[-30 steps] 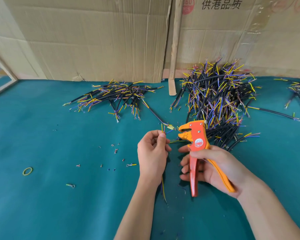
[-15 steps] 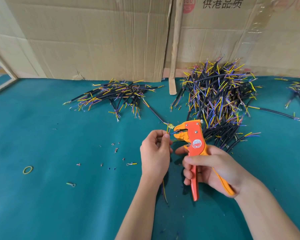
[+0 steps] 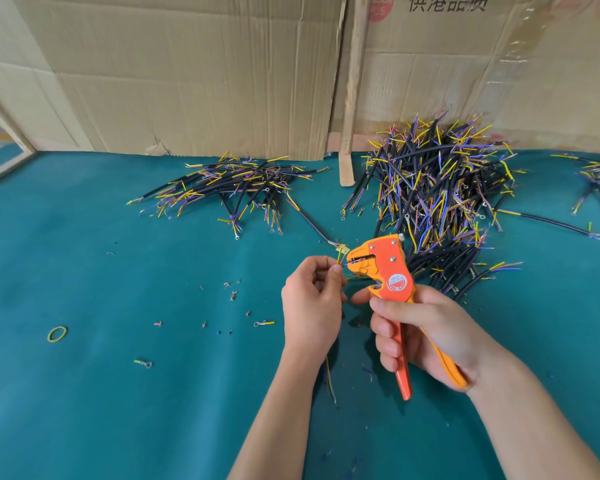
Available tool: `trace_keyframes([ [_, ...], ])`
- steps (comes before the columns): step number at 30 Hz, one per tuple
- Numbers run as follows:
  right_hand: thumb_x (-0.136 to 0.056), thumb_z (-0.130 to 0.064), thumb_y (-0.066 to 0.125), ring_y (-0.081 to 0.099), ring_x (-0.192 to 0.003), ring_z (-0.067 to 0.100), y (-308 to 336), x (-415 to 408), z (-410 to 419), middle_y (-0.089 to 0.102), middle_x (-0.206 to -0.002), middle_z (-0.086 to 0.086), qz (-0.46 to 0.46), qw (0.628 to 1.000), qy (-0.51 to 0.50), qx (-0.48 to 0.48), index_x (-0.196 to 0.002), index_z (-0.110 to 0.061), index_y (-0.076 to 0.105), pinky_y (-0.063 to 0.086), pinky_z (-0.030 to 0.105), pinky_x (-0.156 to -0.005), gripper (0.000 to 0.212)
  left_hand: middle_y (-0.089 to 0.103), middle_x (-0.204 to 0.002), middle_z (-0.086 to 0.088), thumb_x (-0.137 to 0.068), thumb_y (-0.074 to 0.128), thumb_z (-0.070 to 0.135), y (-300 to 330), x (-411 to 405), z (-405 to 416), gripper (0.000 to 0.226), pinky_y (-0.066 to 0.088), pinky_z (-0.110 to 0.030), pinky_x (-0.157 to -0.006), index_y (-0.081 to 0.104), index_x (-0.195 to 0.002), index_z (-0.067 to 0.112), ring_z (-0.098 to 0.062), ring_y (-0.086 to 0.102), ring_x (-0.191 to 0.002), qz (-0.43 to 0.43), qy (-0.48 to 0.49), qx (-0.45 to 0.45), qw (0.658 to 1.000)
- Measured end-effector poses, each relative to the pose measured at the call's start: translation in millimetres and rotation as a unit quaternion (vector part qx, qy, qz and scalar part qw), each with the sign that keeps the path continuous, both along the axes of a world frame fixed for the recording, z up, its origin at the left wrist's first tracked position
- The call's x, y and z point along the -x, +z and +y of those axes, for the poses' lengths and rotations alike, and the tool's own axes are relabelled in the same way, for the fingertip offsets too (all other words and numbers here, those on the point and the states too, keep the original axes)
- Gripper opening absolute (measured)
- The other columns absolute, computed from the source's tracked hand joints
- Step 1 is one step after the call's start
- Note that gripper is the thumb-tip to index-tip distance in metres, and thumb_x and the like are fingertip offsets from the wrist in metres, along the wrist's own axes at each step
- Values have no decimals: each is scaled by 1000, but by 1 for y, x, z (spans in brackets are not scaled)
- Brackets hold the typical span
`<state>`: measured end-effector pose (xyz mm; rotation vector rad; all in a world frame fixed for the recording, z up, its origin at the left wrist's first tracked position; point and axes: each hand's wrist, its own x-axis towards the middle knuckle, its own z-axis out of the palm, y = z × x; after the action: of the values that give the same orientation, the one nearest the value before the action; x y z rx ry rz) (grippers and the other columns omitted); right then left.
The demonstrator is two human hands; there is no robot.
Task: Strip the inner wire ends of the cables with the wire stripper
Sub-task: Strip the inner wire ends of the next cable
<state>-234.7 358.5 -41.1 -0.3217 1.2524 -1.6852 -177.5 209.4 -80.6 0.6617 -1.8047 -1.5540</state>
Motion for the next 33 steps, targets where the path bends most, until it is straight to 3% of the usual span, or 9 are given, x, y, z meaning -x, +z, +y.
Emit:
trace_keyframes([
  [6, -80, -25, 72, 31, -38, 13, -3, 0, -7, 35, -58, 3, 19, 999, -50, 4, -115, 1, 68, 31, 21, -36, 43, 70, -70, 2, -97, 62, 12, 0, 1, 1, 14, 45, -27, -55, 65, -87, 20, -10, 60, -53, 8, -10, -19, 1000],
  [9, -85, -23, 71, 41, -43, 19, -3, 1, -6, 45, -62, 8, 5, 999, -46, 22, -115, -1, 71, 40, 29, -41, 38, 69, -70, 1, -98, 61, 10, 2, 0, 0, 15, 44, -25, -52, 65, -87, 20, -11, 59, -53, 28, -8, -41, 999],
  [12, -81, -10, 76, 53, -59, 29, -2, 3, -3, 53, -73, 19, 4, 998, -48, 46, -120, 4, 67, 53, 43, -57, 42, 66, -67, 3, -98, 59, 7, 6, -3, -1, 21, 44, -21, -48, 62, -86, 25, -11, 56, -52, 50, -8, -72, 996],
  [19, -81, -11, 74, 59, -70, 35, 7, 5, 7, 57, -83, 21, 12, 996, 33, 87, -128, 3, 62, 56, 51, -71, 50, 64, -69, 4, -99, 57, 5, 7, -2, -1, 18, 43, -20, -49, 63, -89, 19, -10, 55, -54, 50, -3, -96, 994],
  [33, -74, -3, 74, 61, -67, 37, 3, -7, -5, 58, -79, 23, -13, 1000, 12, 18, -115, 4, 69, 58, 51, -67, 42, 65, -67, 9, -97, 60, 9, 3, -2, -1, 20, 43, -28, -57, 67, -85, 24, -13, 57, -56, 28, -11, -45, 999],
])
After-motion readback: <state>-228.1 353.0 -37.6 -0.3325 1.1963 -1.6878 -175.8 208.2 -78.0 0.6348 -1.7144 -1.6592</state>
